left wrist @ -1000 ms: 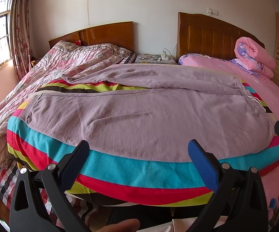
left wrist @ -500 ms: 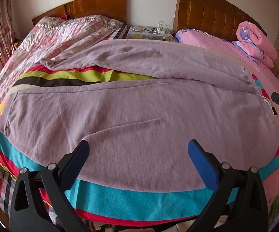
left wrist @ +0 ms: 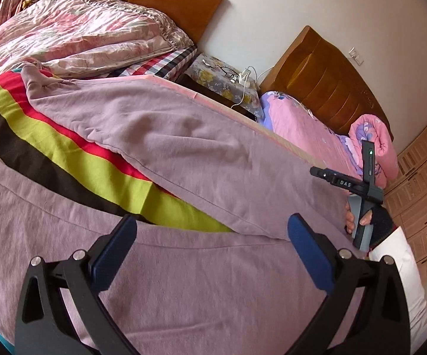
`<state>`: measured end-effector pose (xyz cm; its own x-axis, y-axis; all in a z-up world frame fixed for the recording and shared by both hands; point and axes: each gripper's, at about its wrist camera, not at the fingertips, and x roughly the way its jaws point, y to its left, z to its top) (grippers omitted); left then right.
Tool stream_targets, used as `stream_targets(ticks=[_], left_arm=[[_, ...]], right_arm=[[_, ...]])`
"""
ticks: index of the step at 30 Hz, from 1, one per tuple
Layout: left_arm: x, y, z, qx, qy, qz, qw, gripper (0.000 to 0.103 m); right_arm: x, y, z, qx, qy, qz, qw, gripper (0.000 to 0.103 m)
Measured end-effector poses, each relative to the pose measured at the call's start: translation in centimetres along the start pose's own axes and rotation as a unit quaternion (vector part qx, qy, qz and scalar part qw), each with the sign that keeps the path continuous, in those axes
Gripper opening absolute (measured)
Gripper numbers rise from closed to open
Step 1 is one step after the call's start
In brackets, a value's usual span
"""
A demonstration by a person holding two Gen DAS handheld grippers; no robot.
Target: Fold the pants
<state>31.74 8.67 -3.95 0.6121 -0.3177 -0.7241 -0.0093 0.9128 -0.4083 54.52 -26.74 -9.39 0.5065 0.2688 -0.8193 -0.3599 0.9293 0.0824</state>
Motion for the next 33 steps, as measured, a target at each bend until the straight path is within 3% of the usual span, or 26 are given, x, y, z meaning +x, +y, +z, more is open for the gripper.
stream_targets(ticks=[2,6,8,10,13,18,20,22,24,25,27,30,32,33], left_arm=[[2.3,-0.5,1.1,0.032,0.023,0.026,0.9989,0.102],[6.3,-0.3,3.4,0.034,0.062,0.008,0.9975,0.102],[7.5,0.1,4.1,0.017,0.067,-0.009,0.9975,0.102],[8.6,0.3,5.2,0.006,0.071,-0.021,0.9973,0.102],[10.0,0.2,6.5,-0.004,0.070,-0.049,0.9963,0.102],[10.2,1.5,7.8,-0.058,0.057,-0.034,0.9961,0.101],[7.5,2.0,7.3,-0.082,0.027,-0.043,0.9953,0.101],[3.8,1.7,5.8,-0.076,-0.009,-0.035,0.9965,0.101],[0.6,1.4,3.4,-0.059,-0.030,-0.025,0.9975,0.101],[-0.8,1.4,1.9,-0.053,-0.034,-0.021,0.9978,0.101],[-2.2,1.6,-1.2,-0.040,-0.030,-0.007,0.9987,0.102],[-2.5,2.1,-4.7,-0.026,-0.005,0.028,0.9993,0.102],[-2.7,2.5,-6.5,-0.018,0.009,0.038,0.9991,0.102],[-3.0,2.5,-7.1,-0.015,0.011,0.036,0.9992,0.102]], right_arm=[[2.0,-0.2,1.8,-0.035,0.019,0.005,0.999,0.091],[4.8,-0.7,3.3,-0.071,0.065,0.030,0.995,0.083],[4.2,-0.2,2.8,-0.093,0.056,0.055,0.993,0.072],[3.5,0.4,2.0,-0.104,0.053,0.061,0.991,0.040],[1.4,2.2,0.5,-0.130,0.035,0.014,0.991,0.012],[-8.0,8.3,-4.0,-0.162,-0.080,-0.046,0.982,0.010],[-11.8,11.1,-7.7,-0.175,-0.109,-0.051,0.977,0.010],[-15.0,14.0,-12.4,-0.170,-0.128,-0.046,0.976,0.007],[-16.9,16.2,-17.4,-0.133,-0.137,-0.014,0.981,0.003],[-17.2,17.0,-19.8,-0.114,-0.137,-0.023,0.984,0.003],[-16.3,17.7,-23.9,-0.059,-0.113,-0.008,0.992,0.003],[-15.8,15.7,-28.6,0.081,-0.089,0.016,0.993,0.007],[-16.8,13.4,-30.2,0.169,-0.094,0.031,0.981,0.022],[-17.5,12.3,-30.6,0.200,-0.105,0.031,0.974,0.046]])
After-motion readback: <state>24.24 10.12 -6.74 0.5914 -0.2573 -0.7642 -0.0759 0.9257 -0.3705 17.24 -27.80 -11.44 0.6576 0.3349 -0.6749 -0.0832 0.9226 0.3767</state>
